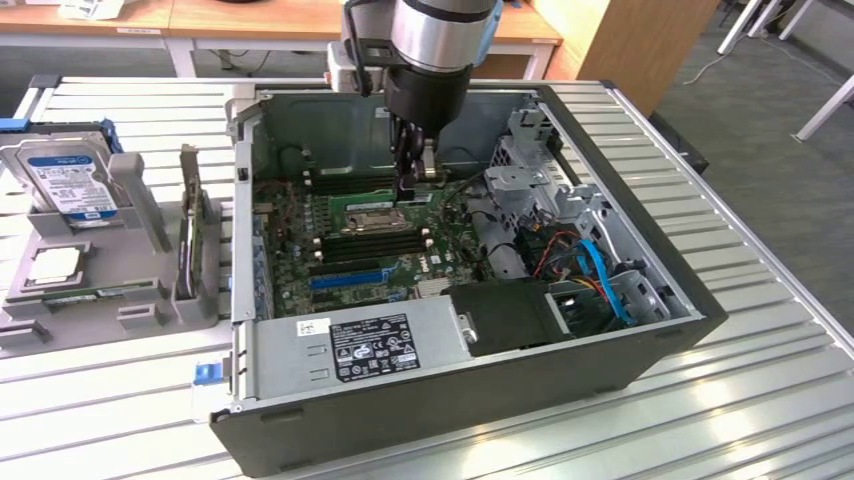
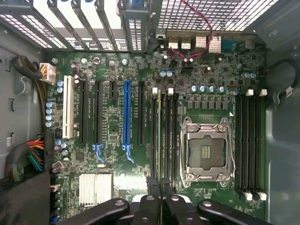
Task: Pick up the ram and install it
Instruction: 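Insert the ram into the slot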
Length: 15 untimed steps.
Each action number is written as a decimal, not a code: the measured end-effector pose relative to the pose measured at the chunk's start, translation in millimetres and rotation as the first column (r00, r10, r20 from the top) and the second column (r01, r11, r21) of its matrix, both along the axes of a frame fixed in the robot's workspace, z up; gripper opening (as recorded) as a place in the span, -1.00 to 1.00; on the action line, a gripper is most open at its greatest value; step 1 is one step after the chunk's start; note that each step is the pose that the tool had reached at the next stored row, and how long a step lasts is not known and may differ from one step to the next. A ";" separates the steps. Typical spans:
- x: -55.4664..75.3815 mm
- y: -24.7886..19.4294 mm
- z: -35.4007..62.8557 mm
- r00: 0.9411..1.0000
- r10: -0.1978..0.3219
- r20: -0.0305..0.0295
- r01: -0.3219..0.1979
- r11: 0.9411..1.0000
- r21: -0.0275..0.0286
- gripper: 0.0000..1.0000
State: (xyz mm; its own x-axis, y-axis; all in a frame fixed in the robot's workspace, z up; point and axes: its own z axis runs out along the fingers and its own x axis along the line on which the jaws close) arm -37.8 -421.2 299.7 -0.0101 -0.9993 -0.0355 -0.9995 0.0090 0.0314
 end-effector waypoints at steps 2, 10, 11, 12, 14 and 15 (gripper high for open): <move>0.0 0.0 -3.1 1.000 0.000 0.001 0.000 1.000 0.000 -0.76; 0.0 0.0 -14.9 1.000 0.000 0.003 0.000 1.000 0.000 -0.76; 0.0 0.0 -16.3 1.000 0.000 0.003 0.000 1.000 0.000 -0.76; 0.0 0.0 -17.8 1.000 0.000 0.003 0.000 1.000 0.000 -0.76; 0.0 0.0 -20.8 1.000 0.000 0.004 0.000 1.000 0.000 -0.76; 0.0 0.0 -22.3 1.000 0.000 0.004 0.000 1.000 0.000 -0.76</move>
